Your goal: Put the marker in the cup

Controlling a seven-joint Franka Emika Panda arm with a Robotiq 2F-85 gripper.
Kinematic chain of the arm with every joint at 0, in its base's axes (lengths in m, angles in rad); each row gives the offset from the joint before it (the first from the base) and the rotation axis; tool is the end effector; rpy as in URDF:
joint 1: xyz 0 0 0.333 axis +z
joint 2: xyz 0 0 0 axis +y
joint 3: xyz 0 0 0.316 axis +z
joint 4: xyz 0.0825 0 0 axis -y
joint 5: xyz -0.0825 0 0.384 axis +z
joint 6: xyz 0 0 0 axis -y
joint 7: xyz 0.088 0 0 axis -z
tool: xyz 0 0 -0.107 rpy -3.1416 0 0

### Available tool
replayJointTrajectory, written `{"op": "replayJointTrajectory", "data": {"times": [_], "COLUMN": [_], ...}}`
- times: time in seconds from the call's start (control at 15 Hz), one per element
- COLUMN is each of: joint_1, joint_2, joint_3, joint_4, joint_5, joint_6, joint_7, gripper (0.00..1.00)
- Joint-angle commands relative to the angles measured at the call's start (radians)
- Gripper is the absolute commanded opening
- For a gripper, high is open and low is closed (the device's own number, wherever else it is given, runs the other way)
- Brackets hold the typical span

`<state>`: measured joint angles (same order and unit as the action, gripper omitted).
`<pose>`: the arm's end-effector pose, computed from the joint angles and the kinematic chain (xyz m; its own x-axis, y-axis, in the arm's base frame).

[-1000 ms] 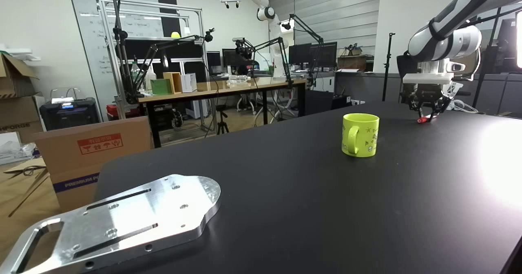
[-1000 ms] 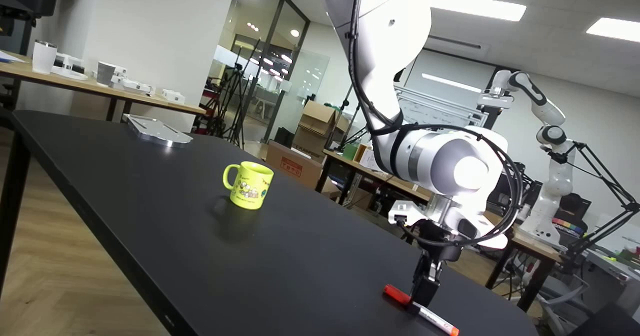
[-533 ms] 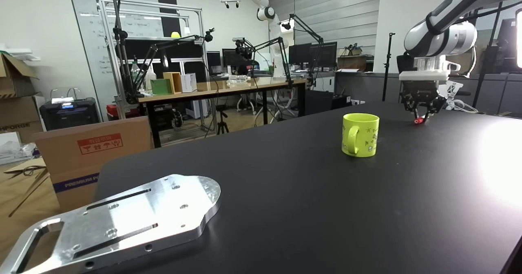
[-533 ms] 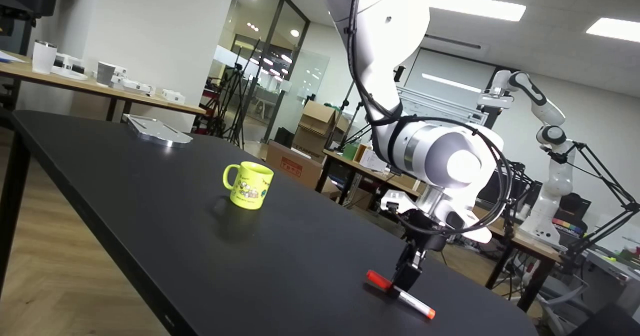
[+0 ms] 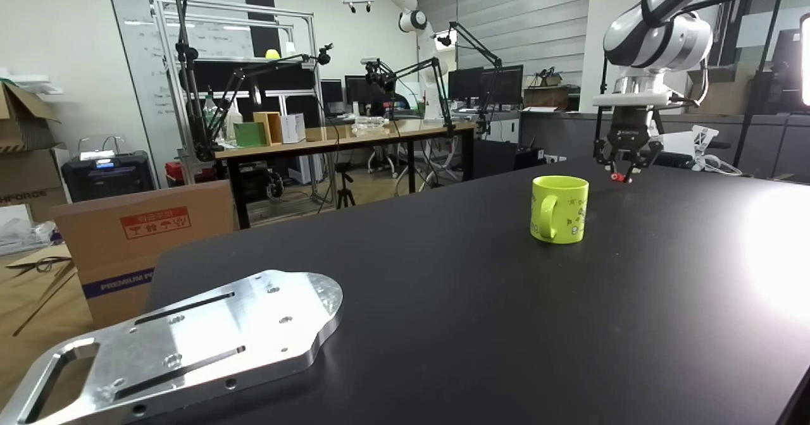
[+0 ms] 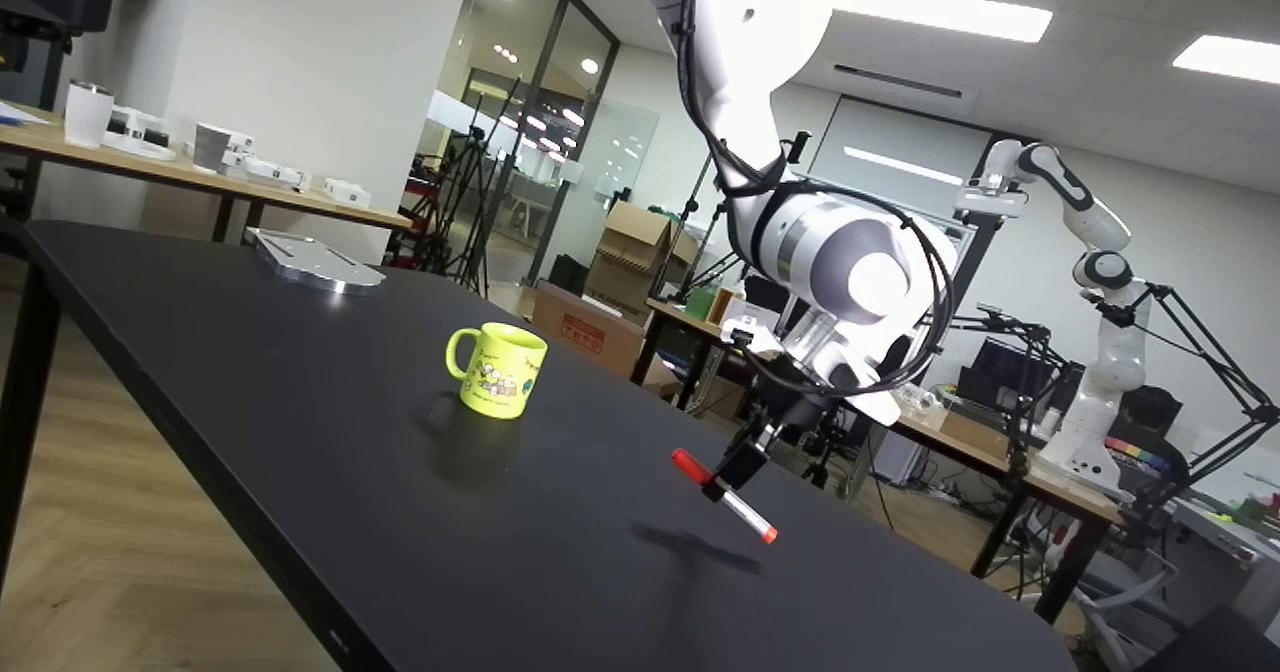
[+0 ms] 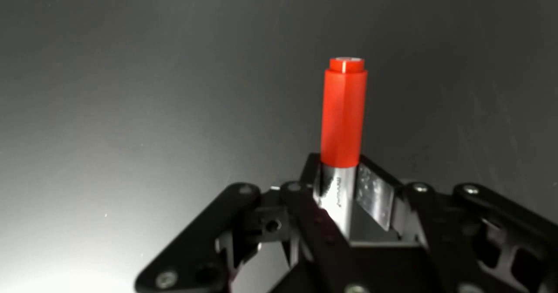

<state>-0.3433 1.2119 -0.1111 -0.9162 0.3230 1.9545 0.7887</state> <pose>0.7090 -0.2868 0.1165 0.2341 -0.9414 -0.2430 -0.9702 -0.2422 0.0036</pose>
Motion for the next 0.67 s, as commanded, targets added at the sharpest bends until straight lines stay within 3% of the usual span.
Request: {"op": "replayJointTrajectory", "data": {"times": [0.0,0.33,0.6], "joint_1": [0.023,0.051,0.054], "joint_2": [-0.08,-0.129,-0.105], "joint_3": [0.012,0.018,0.029], "joint_4": [-0.035,0.009,0.119], "joint_5": [0.0,-0.012,-0.011], "joint_6": [-0.098,-0.335,-0.63], "joint_7": [0.006,0.009,0.016], "gripper": [0.06,0.06,0.06]}}
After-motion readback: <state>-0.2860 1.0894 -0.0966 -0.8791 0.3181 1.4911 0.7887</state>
